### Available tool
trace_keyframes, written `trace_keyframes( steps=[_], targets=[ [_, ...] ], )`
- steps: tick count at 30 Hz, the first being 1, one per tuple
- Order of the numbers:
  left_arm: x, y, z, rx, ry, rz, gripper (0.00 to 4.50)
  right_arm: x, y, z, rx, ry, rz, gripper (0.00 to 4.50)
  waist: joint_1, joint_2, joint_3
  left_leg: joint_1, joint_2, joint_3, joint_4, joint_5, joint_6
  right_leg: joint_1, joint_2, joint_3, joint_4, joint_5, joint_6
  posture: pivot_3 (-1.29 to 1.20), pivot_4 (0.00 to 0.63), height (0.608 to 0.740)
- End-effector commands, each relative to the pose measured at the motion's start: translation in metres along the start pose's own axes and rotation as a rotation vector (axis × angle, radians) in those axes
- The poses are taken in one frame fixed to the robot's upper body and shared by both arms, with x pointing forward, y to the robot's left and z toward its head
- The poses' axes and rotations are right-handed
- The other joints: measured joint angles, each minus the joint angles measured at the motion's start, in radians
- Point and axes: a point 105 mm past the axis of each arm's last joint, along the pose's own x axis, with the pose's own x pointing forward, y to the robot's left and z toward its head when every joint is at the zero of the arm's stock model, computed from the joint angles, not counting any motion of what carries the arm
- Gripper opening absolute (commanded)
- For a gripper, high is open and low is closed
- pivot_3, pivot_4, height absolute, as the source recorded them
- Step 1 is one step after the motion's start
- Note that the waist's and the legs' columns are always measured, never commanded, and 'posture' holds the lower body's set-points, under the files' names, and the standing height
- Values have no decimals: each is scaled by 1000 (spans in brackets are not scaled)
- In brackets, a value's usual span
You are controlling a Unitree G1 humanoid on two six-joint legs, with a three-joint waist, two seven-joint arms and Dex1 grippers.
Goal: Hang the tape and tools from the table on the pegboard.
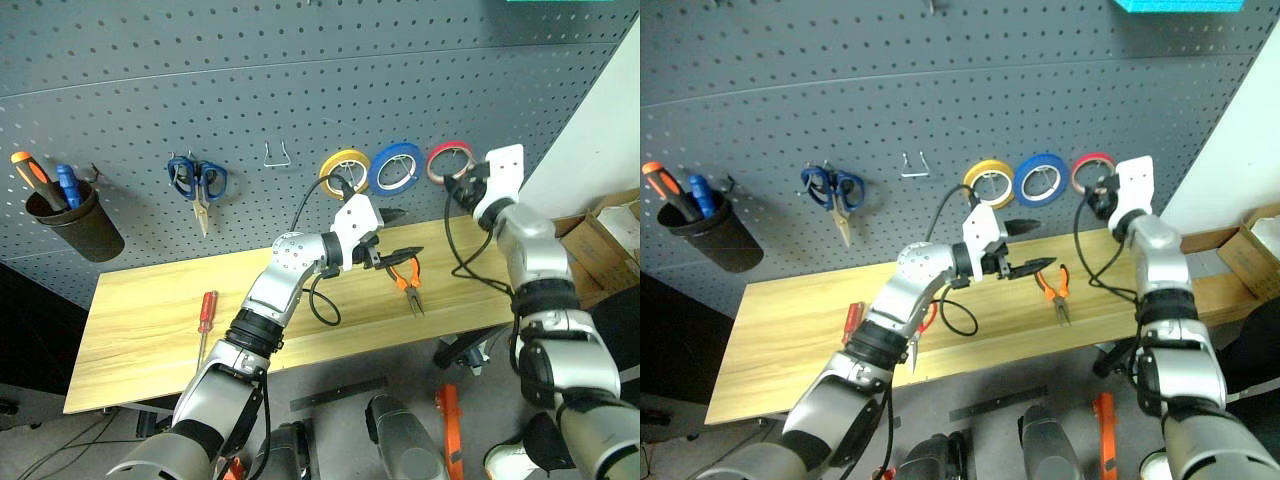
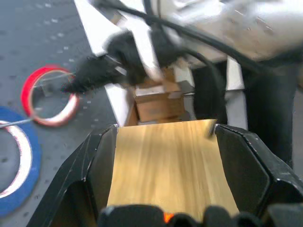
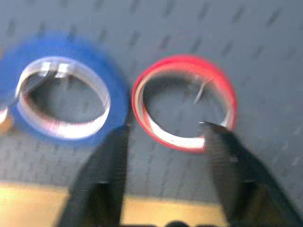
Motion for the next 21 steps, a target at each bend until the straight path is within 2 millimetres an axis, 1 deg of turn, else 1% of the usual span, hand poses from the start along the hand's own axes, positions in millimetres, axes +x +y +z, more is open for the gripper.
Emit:
trace_keyframes(
  steps=[1,3,4,6,7,10,11,13,16,21],
  targets=[
    [-7,15,8,67,-6,72,3516,-17,22,15,-57,-30,58,3608,0,0,0,0,0,0,0,0,0,0,0,0,0,0,0,-217,156,740],
    [-14,19,3,80,19,92,3516,-31,37,10,-56,0,77,4252,1,0,0,-1,0,0,0,0,0,-3,0,2,0,0,0,-219,159,740],
    [-20,21,-2,90,43,97,3516,-40,44,5,-41,30,73,4466,1,0,0,-2,0,0,0,0,0,-4,0,2,1,0,0,-221,162,740],
    [-32,24,-12,114,94,95,3516,-51,52,-8,6,105,49,4466,0,1,0,-2,1,0,0,0,0,-5,0,2,2,0,0,-229,168,740],
    [-36,24,-15,123,109,92,3516,-54,53,-11,26,133,39,4466,0,1,-1,-2,1,0,0,0,0,-6,1,2,2,0,0,-229,168,740],
    [-54,20,-31,132,182,44,3516,-60,59,-34,71,249,-6,4466,1,1,-1,-2,2,0,0,0,0,-6,1,2,3,1,-1,-243,178,740],
    [-63,19,-39,149,225,19,3516,-60,65,-46,88,302,-14,4466,1,1,-1,-2,2,0,0,0,0,-6,1,2,3,1,-1,-243,178,740],
    [-78,19,-48,163,282,-7,3516,-60,77,-62,108,408,-3,4466,-1,1,-1,-2,2,1,0,1,0,-6,1,2,2,1,-1,-245,183,740],
    [-94,22,-55,182,333,-20,3516,-51,88,-68,128,450,24,4466,-1,1,-1,-2,2,1,0,1,0,-6,1,2,3,1,-1,-239,186,740],
    [-112,28,-58,173,376,-5,3516,-31,88,-93,144,540,-18,4466,0,0,-1,-2,2,1,0,1,0,-6,0,2,1,1,-1,-219,185,740]
  ],
)
